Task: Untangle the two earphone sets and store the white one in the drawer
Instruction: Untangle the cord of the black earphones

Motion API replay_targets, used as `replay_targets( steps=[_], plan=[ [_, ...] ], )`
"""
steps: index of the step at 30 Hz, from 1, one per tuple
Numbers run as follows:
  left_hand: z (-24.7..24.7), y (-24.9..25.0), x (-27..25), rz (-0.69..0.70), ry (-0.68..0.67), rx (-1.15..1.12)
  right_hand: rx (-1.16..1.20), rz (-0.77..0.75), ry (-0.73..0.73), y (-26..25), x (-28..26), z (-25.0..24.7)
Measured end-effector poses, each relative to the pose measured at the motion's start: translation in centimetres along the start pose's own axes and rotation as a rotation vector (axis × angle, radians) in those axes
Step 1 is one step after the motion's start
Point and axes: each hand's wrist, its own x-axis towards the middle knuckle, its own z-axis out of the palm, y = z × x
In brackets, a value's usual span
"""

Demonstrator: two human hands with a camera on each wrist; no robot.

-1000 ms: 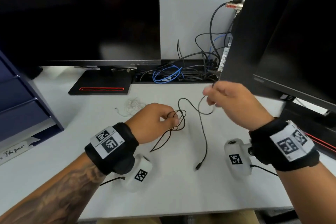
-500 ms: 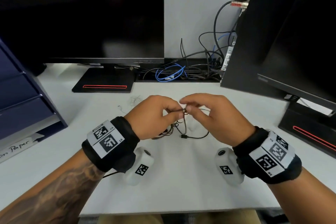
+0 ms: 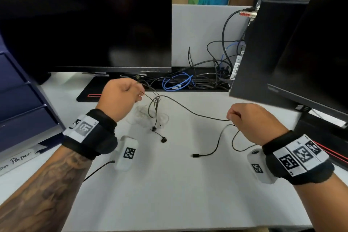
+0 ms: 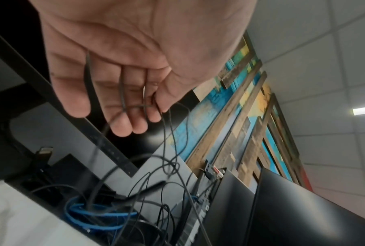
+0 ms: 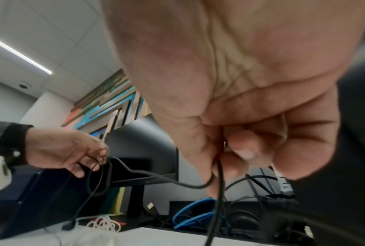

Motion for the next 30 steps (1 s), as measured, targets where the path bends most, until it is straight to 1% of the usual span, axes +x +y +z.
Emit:
replay_targets(
  steps=[3, 5, 7, 8, 11, 13, 14, 17, 19, 22, 24, 26, 27, 28, 30],
  plan=[
    [-1.0, 0.5, 0.2, -0.029, 0.030, -0.096, -0.117, 0.054, -0.040, 0.5, -0.2, 0.0],
    [-1.0, 1.0, -0.1, -0.026, -0.013, -0.084, -0.126, 0.036, -0.027, 0.0, -0.3, 0.1],
    [-0.5, 1.6, -0.6, -0.009, -0.094, -0.078, -0.070, -0.025, 0.013, -0.8, -0.3, 0.5],
    [-0.1, 1.9, -0.9, 0.003, -0.132, -0.084, 0.004, -0.069, 0.043, -1.3, -0.4, 0.8],
    [1.2, 2.7, -1.9, 0.041, -0.228, -0.138, 0.344, -0.236, 0.137, -3.7, -1.1, 1.6],
    [1.9, 3.2, -2.6, 0.053, -0.289, -0.194, 0.500, -0.294, 0.105, -5.3, -1.8, 2.3],
    [2.2, 3.5, -2.9, 0.053, -0.314, -0.230, 0.536, -0.304, 0.068, -5.9, -2.0, 2.7],
    [2.7, 4.2, -3.6, 0.034, -0.377, -0.369, 0.607, -0.299, -0.070, -7.0, -2.7, 4.3],
    [2.7, 4.6, -3.8, 0.030, -0.402, -0.451, 0.698, -0.268, -0.110, -7.3, -2.9, 5.3],
    [2.4, 4.3, -3.5, 0.034, -0.359, -0.494, 0.949, -0.174, -0.137, -7.7, -2.8, 4.8],
    [1.9, 3.7, -2.8, 0.028, -0.285, -0.415, 0.998, -0.138, -0.065, -7.3, -2.5, 3.7],
    [1.4, 3.1, -2.2, 0.034, -0.209, -0.269, 0.989, -0.096, 0.061, -6.6, -2.0, 2.4],
    [1.2, 2.8, -2.0, 0.057, -0.196, -0.182, 0.976, -0.080, 0.130, -6.2, -1.8, 1.8],
    [1.0, 2.5, -1.8, 0.082, -0.212, -0.092, 0.960, -0.071, 0.201, -5.8, -1.5, 1.2],
    [0.8, 1.9, -1.7, 0.110, -0.295, 0.041, 0.932, -0.062, 0.330, -4.8, -1.0, 0.1]
  ],
)
